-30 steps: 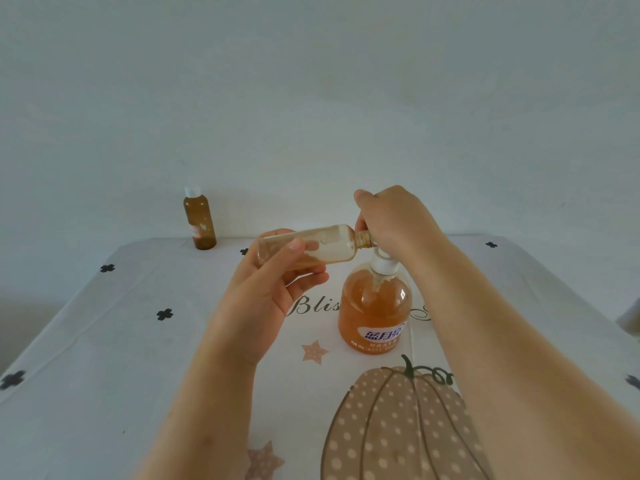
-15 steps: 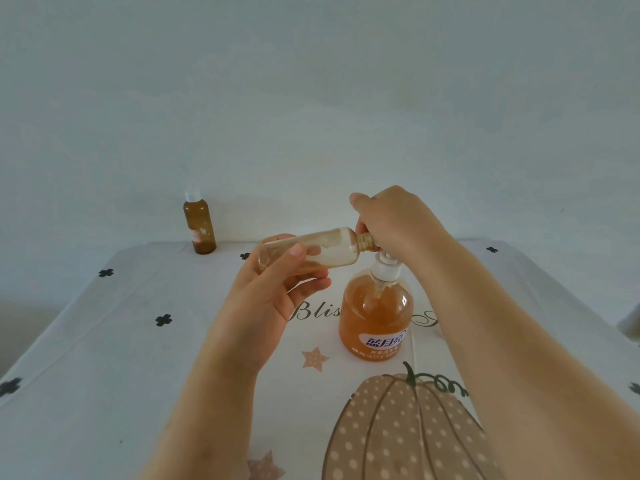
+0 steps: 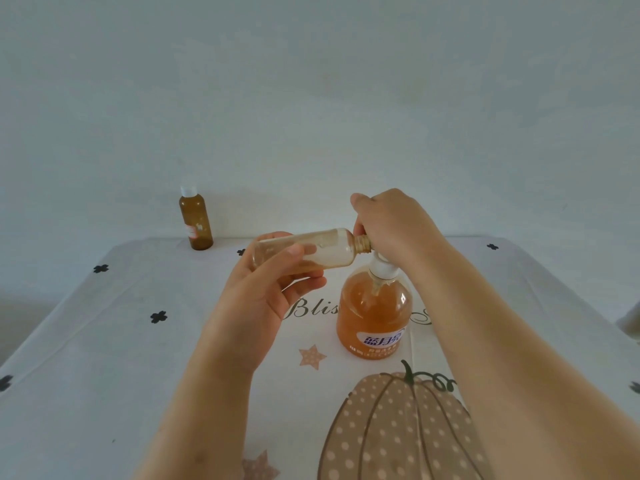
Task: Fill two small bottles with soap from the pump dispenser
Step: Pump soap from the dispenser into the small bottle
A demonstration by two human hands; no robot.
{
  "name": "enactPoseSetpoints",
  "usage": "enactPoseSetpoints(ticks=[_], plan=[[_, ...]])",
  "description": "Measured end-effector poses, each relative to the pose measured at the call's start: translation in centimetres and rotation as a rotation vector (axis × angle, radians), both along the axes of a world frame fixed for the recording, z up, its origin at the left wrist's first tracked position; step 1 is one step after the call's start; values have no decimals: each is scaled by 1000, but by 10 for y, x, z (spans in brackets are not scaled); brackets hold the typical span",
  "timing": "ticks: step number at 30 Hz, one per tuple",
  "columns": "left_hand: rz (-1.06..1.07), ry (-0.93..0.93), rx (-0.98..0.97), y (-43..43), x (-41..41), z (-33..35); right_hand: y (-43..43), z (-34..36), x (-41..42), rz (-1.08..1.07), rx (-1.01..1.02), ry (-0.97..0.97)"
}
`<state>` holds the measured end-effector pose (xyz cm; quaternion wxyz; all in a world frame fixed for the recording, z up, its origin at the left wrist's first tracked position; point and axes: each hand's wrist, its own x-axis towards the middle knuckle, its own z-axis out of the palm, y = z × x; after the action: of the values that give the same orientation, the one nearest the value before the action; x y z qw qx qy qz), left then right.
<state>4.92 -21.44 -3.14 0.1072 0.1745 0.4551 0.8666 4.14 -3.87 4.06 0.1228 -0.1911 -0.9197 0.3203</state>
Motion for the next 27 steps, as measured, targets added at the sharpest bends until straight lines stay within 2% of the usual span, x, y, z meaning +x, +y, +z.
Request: enactPoseSetpoints(ticks=[14, 27], plan=[[-14, 14, 27, 0, 5, 7, 0, 14, 4, 10, 58, 16], [-14, 5, 22, 1, 4, 4, 1, 9, 4, 24, -26, 32]])
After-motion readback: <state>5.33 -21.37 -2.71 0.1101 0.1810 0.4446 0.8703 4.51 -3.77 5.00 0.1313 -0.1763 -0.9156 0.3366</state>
